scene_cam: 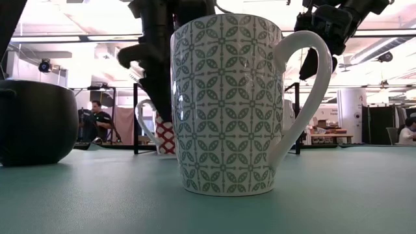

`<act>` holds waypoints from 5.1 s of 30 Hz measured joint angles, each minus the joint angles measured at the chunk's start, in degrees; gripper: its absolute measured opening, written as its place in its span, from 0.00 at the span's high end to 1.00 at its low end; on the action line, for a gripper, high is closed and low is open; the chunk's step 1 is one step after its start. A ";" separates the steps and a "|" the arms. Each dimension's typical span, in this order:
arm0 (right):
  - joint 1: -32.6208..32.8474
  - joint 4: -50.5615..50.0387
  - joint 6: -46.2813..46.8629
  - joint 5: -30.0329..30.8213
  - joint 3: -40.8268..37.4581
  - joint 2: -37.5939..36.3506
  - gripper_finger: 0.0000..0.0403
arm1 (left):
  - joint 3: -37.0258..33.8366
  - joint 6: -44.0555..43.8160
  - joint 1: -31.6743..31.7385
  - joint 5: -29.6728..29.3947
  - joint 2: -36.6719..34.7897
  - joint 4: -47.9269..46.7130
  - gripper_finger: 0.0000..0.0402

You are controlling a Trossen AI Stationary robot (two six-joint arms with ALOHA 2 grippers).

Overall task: Place coffee mugs
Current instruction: Put the red pattern mug on the shelf

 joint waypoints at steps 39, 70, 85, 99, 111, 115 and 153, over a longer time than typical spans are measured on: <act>0.01 0.00 0.00 0.00 0.00 0.00 0.78 | 5.97 -12.57 0.02 -0.27 0.00 -3.02 0.63; 0.02 0.00 0.00 0.00 0.00 0.00 0.78 | 9.07 -40.45 0.42 -3.74 6.47 -0.24 0.93; 0.00 0.00 0.00 0.00 0.00 0.00 0.78 | 14.68 -11.00 0.43 -0.51 6.12 -6.53 0.98; 0.00 0.00 0.00 0.00 0.00 0.00 0.78 | 20.53 15.99 5.99 -4.81 6.03 -14.91 0.98; 0.00 0.00 0.00 0.00 0.00 0.00 0.78 | 20.46 32.76 19.27 -4.11 5.68 -16.55 0.98; 0.02 0.00 0.00 0.00 0.00 0.00 0.78 | 20.44 36.07 25.16 1.31 5.66 -15.80 0.98; 0.02 0.00 0.00 0.00 0.00 0.00 0.78 | 20.42 33.03 43.25 1.16 5.72 -13.43 0.98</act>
